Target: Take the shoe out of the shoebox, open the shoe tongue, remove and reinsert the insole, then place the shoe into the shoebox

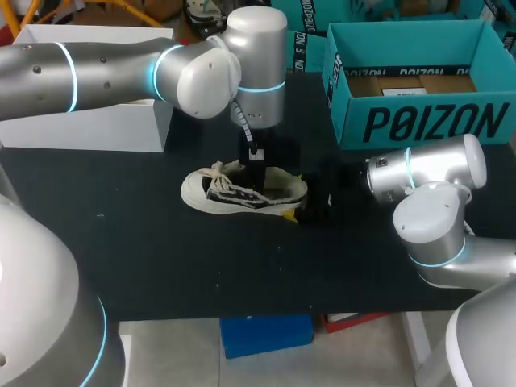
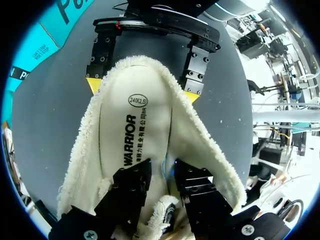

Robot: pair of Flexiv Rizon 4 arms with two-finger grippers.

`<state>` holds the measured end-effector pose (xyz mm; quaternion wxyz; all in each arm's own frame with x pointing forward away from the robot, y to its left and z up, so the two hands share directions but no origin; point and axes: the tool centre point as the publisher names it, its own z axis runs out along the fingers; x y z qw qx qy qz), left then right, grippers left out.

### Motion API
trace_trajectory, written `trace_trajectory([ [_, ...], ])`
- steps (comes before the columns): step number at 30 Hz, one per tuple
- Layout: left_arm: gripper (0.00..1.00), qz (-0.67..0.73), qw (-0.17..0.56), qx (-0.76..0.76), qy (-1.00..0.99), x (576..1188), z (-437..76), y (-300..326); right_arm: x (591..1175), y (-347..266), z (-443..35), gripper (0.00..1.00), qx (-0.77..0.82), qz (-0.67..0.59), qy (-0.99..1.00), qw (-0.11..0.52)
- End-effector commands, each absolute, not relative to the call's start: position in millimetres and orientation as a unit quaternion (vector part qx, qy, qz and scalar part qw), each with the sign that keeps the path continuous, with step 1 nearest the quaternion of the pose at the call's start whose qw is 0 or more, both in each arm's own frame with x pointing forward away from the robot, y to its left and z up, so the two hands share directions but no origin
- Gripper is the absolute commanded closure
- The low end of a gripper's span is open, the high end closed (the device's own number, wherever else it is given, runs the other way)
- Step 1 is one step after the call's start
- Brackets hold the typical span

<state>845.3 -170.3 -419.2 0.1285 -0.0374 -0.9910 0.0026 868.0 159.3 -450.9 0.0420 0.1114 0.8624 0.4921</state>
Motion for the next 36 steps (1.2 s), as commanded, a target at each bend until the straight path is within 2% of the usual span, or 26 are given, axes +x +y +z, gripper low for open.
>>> trace_trajectory([
  [1, 0.69, 0.002, 0.104, -0.030, -0.994, 833, -443, -171, 871, 164, -457, 1.00, 0.114, 0.491, 0.863, 0.042],
  [8, 0.76, -0.019, 0.028, 0.006, -0.999, 828, -463, -170, 871, 164, -457, 1.00, 0.114, 0.491, 0.863, 0.042],
  [12, 0.72, -0.035, -0.026, 0.030, -0.999, 828, -481, -165, 871, 164, -457, 1.00, 0.114, 0.491, 0.863, 0.042],
  [15, 0.76, -0.050, -0.054, 0.042, -0.996, 831, -494, -161, 871, 164, -457, 1.00, 0.114, 0.491, 0.863, 0.042],
  [27, 0.79, -0.087, -0.159, 0.080, -0.980, 859, -547, -147, 871, 164, -457, 1.00, 0.114, 0.491, 0.863, 0.042],
  [32, 0.87, -0.086, -0.183, 0.092, -0.975, 873, -561, -147, 871, 164, -457, 1.00, 0.114, 0.491, 0.863, 0.042],
  [36, 0.80, -0.089, -0.199, 0.104, -0.970, 884, -571, -150, 871, 164, -457, 1.00, 0.114, 0.491, 0.863, 0.042],
])
